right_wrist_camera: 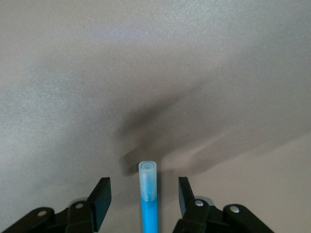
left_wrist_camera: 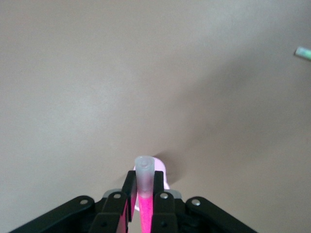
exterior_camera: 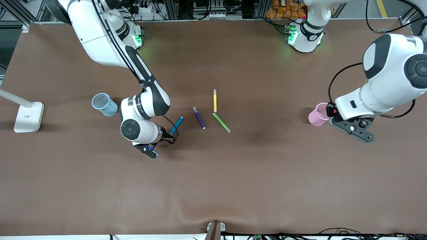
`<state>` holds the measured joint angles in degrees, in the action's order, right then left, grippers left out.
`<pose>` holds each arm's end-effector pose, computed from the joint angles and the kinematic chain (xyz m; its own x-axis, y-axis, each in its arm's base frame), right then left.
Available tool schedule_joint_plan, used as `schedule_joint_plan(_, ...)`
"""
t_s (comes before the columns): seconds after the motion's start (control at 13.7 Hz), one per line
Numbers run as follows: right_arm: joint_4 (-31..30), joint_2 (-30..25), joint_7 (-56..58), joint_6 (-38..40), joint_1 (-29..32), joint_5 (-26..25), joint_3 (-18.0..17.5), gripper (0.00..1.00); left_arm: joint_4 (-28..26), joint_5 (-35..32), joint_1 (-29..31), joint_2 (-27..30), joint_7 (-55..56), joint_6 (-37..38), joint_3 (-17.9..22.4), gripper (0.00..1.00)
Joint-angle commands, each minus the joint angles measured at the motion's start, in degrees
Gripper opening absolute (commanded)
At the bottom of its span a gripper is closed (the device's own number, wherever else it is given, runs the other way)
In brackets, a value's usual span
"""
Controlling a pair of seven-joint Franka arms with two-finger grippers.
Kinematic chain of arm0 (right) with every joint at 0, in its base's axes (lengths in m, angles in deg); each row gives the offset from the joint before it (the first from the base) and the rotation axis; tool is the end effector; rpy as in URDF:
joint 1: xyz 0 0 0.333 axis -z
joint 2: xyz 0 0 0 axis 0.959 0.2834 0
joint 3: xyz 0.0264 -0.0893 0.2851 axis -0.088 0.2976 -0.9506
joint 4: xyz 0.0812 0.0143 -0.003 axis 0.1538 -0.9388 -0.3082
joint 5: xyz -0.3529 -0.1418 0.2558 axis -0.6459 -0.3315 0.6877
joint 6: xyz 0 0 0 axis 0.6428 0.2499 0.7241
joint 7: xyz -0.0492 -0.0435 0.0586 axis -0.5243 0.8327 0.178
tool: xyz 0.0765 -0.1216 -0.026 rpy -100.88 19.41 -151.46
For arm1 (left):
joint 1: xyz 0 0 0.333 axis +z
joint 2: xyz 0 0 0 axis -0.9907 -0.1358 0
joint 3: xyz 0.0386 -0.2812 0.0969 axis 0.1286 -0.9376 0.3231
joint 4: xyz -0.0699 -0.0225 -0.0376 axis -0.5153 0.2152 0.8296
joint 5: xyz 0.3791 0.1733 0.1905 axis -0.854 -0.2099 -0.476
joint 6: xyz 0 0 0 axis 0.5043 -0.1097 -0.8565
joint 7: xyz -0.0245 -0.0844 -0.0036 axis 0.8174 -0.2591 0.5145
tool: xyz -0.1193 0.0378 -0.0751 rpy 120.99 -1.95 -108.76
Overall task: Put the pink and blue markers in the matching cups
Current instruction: 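Carry the pink marker over the pink cup while the right gripper grasps the blue marker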
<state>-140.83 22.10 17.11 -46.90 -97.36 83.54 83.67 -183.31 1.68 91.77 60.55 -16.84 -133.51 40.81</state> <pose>0.6356 0.2923 0.0915 0.8293 -0.5049 -0.2397 -0.5207 -0.8537 -0.0034 0.6653 -0.1089 0.4128 0.8316 -0.5550 -0.0183 -0.5552 -0.8317 -0.0061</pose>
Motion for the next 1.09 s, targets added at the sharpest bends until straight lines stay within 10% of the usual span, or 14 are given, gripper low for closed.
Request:
schedule_joint_plan(0.0,1.04,1.39,-0.63,-0.58,-1.14,0.1,0.31,0.44,-6.37,0.19,0.71,5.66,-4.58,-0.75,-0.68,0.0)
schedule_joint_plan(0.36,0.43,2.19,-0.54,-0.67,-1.23,-1.3,0.39,0.31,-20.07,0.19,2.19,11.47,-6.18,-7.57,-0.5,0.0)
schedule_joint_plan(0.51,0.25,2.1,-0.54,-0.67,-1.05,-2.62,0.39,0.03,-24.74,0.11,5.0,11.74,-9.06,-13.82,-0.67,0.0)
schedule_joint_plan(1.02,1.04,0.17,0.69,1.61,0.09,-2.8,0.75,0.0,-38.29,4.58,5.45,15.61,-16.71,-34.92,-0.85,0.0)
